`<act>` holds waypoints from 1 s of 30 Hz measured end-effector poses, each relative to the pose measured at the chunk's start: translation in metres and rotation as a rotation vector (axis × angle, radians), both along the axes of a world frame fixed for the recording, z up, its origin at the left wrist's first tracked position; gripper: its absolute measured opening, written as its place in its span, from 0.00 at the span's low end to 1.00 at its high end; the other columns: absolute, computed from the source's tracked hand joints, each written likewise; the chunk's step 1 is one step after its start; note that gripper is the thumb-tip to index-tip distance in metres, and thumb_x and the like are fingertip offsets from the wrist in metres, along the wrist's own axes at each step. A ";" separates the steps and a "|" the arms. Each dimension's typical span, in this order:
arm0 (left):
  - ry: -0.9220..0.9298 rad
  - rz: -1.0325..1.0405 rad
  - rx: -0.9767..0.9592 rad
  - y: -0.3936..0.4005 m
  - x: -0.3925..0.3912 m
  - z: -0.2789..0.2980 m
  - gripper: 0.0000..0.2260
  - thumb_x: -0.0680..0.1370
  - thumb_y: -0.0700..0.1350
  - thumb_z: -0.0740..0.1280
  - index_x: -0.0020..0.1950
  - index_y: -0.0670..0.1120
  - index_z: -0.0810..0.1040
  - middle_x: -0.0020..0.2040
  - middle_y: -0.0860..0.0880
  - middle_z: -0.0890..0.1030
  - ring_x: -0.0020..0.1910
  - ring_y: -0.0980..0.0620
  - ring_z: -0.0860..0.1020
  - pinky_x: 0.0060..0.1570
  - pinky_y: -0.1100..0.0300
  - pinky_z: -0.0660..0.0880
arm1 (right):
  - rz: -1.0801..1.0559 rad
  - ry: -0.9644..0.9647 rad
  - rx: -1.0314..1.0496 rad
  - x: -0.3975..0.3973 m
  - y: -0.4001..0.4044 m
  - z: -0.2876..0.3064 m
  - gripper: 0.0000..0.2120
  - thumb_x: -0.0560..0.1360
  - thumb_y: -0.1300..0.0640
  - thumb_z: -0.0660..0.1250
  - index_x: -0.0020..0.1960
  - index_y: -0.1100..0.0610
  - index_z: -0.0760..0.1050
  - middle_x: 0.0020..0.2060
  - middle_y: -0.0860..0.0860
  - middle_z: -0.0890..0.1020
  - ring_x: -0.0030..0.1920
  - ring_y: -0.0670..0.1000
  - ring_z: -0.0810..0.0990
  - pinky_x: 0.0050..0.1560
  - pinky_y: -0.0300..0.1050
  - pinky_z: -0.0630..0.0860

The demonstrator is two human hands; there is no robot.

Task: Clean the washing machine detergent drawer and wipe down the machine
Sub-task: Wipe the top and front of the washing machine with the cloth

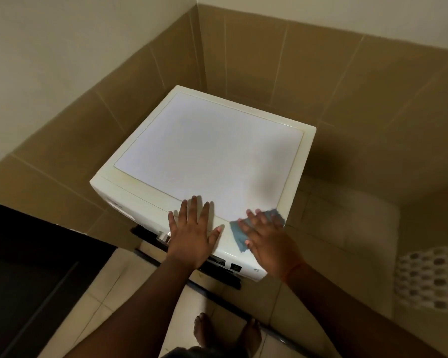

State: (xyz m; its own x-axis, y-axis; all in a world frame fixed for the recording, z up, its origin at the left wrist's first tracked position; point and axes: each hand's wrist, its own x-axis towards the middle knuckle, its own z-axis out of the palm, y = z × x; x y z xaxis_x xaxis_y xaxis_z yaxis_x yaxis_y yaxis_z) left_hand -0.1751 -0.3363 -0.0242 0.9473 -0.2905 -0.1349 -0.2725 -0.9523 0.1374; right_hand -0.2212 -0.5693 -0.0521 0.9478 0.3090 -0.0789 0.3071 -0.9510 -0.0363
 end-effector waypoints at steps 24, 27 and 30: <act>0.010 -0.252 0.046 0.010 0.055 -0.009 0.33 0.80 0.66 0.40 0.81 0.52 0.41 0.81 0.44 0.39 0.79 0.41 0.39 0.74 0.35 0.43 | -0.088 0.127 0.050 -0.019 0.020 -0.004 0.27 0.82 0.45 0.44 0.79 0.47 0.43 0.79 0.50 0.46 0.78 0.54 0.44 0.77 0.59 0.46; -0.004 -0.232 0.036 0.008 0.059 -0.008 0.33 0.80 0.66 0.41 0.81 0.52 0.42 0.81 0.43 0.41 0.79 0.40 0.40 0.74 0.35 0.44 | -0.315 0.137 0.089 -0.007 0.017 0.002 0.28 0.81 0.45 0.44 0.79 0.48 0.44 0.78 0.50 0.44 0.78 0.54 0.43 0.75 0.63 0.52; -0.021 -0.216 0.017 0.005 0.061 -0.008 0.32 0.80 0.65 0.41 0.81 0.52 0.42 0.81 0.43 0.41 0.79 0.41 0.41 0.74 0.35 0.44 | -0.055 0.074 0.038 -0.018 0.029 -0.010 0.28 0.82 0.45 0.47 0.79 0.47 0.44 0.79 0.50 0.48 0.78 0.56 0.47 0.75 0.63 0.49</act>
State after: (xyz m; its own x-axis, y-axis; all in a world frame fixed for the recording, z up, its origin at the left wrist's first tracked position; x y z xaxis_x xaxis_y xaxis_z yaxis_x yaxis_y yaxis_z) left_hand -0.1140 -0.3311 -0.0324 0.8660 -0.4849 -0.1221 -0.4732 -0.8736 0.1136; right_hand -0.2392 -0.5399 -0.0620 0.9555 0.2603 -0.1386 0.2491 -0.9640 -0.0928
